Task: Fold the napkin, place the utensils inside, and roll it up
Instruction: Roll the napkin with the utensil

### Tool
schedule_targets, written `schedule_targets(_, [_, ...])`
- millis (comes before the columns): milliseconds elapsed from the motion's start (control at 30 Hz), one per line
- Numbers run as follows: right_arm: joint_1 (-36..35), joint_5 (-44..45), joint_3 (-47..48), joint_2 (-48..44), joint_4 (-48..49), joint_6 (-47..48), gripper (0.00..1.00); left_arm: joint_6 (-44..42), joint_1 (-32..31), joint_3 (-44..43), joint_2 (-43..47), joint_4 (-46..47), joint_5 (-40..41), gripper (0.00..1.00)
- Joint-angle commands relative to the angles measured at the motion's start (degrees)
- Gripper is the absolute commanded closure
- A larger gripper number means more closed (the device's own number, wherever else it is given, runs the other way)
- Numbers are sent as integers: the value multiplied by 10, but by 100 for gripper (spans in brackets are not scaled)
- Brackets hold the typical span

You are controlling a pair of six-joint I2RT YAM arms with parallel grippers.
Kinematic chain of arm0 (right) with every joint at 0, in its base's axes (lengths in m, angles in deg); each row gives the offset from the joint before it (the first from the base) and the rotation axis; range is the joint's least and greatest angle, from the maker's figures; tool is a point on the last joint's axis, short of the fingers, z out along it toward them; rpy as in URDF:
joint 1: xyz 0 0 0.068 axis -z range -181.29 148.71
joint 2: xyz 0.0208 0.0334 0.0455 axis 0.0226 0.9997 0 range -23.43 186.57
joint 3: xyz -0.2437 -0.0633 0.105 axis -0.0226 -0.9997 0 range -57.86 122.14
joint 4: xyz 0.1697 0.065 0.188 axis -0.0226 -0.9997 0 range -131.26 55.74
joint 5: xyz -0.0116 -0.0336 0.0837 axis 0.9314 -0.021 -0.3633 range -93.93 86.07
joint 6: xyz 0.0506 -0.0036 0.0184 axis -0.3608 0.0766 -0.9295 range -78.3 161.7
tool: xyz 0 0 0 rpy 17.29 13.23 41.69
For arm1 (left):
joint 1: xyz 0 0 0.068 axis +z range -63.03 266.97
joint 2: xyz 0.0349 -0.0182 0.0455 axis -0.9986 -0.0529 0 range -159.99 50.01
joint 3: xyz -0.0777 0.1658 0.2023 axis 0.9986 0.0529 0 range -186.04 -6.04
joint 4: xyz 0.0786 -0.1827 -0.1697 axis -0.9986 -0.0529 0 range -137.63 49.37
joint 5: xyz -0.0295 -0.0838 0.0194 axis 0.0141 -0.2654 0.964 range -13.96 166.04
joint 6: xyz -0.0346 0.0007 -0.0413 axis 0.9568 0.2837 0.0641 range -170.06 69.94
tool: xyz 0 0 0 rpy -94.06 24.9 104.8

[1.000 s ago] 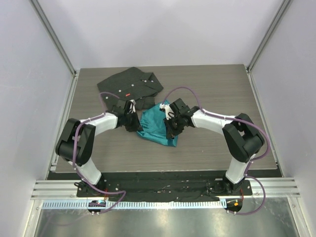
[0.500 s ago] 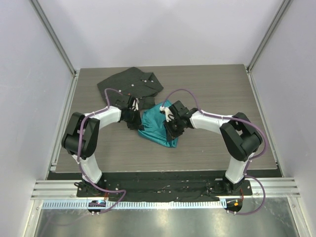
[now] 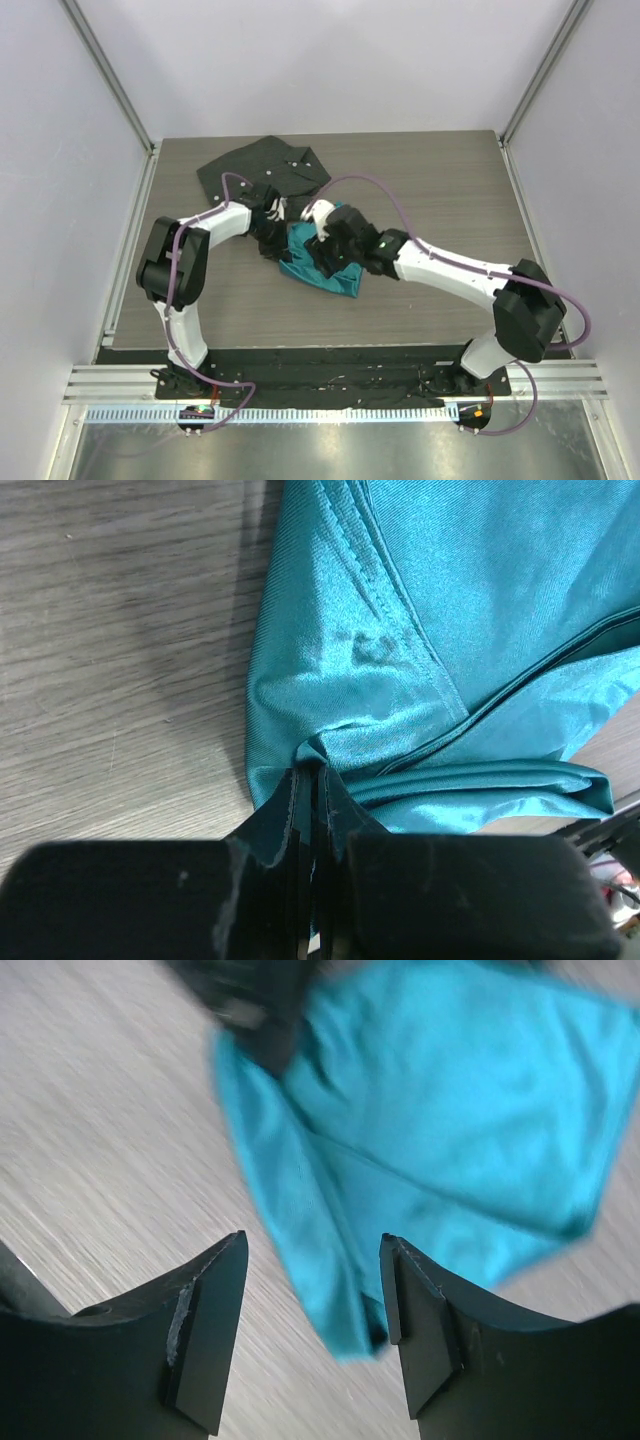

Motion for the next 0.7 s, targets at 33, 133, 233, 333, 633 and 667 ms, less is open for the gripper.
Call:
schedule_targets(33, [-70, 95, -31, 27, 156, 63, 37, -31, 1, -18, -34, -50, 7, 100])
schedule_targets(133, [-86, 92, -13, 72, 171, 78, 39, -35, 1, -27, -45, -62, -5, 100])
schedule_targets(233, [-103, 95, -9, 104, 189, 91, 39, -39, 1, -34, -53, -69, -9, 100])
schedule_targets(333, [-116, 102, -9, 122, 194, 106, 40, -43, 1, -42, -61, -77, -13, 100])
schedule_targets(633, [-118, 125, -12, 161, 216, 122, 42, -51, 1, -51, -71, -85, -21, 100])
schedule_targets(667, [-117, 124, -10, 172, 215, 126, 45, -52, 1, -53, -73, -86, -23, 100])
